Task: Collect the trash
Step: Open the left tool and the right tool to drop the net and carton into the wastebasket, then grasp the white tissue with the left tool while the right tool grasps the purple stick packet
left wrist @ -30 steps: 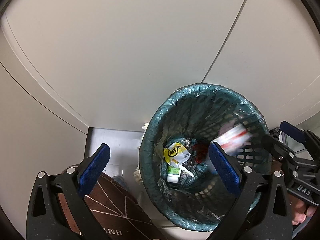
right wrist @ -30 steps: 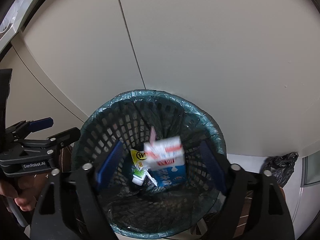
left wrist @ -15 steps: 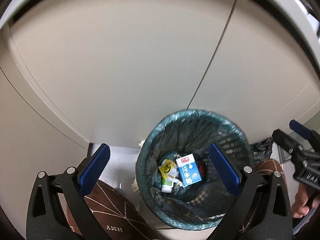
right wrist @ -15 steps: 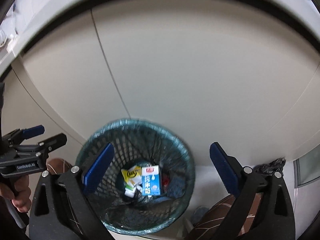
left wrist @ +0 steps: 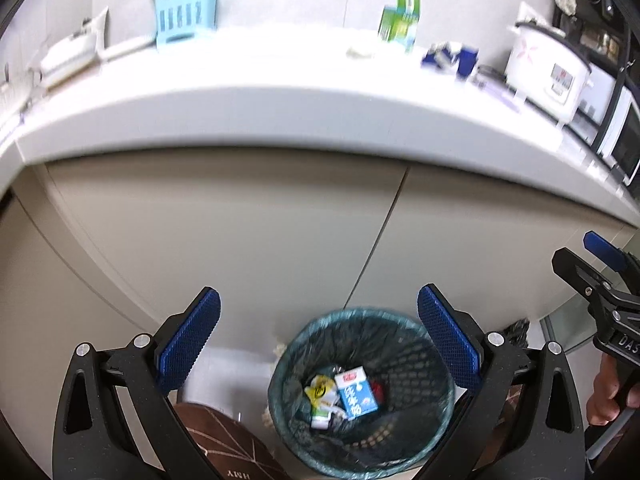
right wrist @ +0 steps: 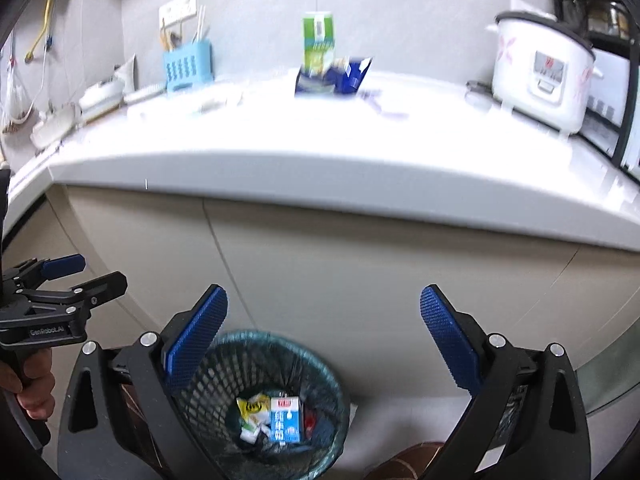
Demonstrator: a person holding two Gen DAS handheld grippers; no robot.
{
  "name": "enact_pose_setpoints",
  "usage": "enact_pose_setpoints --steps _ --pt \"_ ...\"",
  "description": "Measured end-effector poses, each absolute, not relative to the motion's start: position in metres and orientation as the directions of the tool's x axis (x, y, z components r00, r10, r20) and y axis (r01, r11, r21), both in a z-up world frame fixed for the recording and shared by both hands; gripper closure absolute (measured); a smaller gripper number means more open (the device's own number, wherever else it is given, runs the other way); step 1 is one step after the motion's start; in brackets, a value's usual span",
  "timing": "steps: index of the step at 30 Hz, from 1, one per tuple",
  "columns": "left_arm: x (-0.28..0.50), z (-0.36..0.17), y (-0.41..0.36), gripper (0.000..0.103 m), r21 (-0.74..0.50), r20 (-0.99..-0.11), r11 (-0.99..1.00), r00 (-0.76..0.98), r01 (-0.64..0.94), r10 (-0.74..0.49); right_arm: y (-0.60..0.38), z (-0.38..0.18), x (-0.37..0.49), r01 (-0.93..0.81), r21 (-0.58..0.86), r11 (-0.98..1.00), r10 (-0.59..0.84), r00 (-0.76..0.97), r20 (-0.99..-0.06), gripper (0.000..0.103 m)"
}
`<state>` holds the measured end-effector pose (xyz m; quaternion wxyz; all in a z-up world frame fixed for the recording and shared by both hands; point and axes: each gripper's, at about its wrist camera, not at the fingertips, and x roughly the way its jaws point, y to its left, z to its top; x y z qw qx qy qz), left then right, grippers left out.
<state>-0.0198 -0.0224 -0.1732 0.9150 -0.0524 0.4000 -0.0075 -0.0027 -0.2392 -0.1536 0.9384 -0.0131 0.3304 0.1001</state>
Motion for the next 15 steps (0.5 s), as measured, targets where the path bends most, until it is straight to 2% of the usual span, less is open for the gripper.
enact_pose_setpoints --steps 15 --pt "0.007 -0.062 -0.028 0.006 -0.112 -0.622 0.994 0.779 0.017 -0.084 -0.249 -0.046 0.016 -0.211 0.004 0.977 0.181 0.829 -0.530 0.009"
